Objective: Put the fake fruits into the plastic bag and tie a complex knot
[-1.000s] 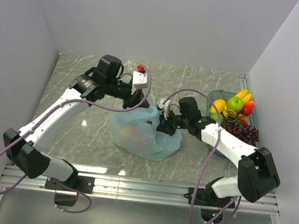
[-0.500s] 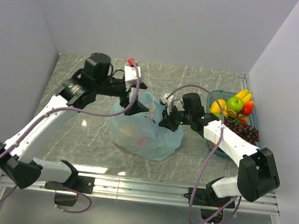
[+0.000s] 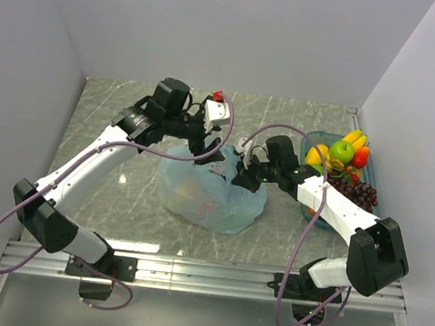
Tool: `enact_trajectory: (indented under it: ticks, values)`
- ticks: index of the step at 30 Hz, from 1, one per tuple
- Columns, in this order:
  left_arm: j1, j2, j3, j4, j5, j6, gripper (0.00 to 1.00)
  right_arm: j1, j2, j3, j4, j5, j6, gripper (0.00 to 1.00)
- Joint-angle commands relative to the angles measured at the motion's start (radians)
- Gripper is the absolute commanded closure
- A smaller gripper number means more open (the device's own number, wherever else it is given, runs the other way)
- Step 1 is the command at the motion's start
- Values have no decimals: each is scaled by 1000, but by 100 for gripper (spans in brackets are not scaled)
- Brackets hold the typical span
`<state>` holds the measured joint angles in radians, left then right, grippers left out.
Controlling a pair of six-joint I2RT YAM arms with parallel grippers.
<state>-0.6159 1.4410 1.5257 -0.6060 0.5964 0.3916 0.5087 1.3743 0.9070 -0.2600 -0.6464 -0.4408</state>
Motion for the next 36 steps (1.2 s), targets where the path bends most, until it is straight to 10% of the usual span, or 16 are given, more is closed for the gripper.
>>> enact_trajectory:
  ticks: [1, 6, 8, 15, 21, 29, 36]
  values:
    - [-5, 9, 34, 2, 3, 35, 6, 8, -44, 6, 8, -10, -21, 100]
    - [1, 30, 63, -57, 80, 49, 57, 7, -47, -17, 37, 46, -16, 100]
    - [19, 0, 47, -46, 112, 8, 98, -13, -41, -29, 60, 80, -4, 100]
    - [67, -232, -165, 198, 19, -246, 100, -98, 28, 113, -13, 90, 94, 98]
    - [65, -295, -272, 285, -147, -431, 100, -99, -78, 184, -70, 76, 217, 47]
    - [65, -289, -297, 325, -196, -536, 99, -80, -395, 170, 174, 1, 392, 18]
    - [67, -295, -311, 365, -204, -603, 99, 134, -256, 149, 384, 103, 574, 7]
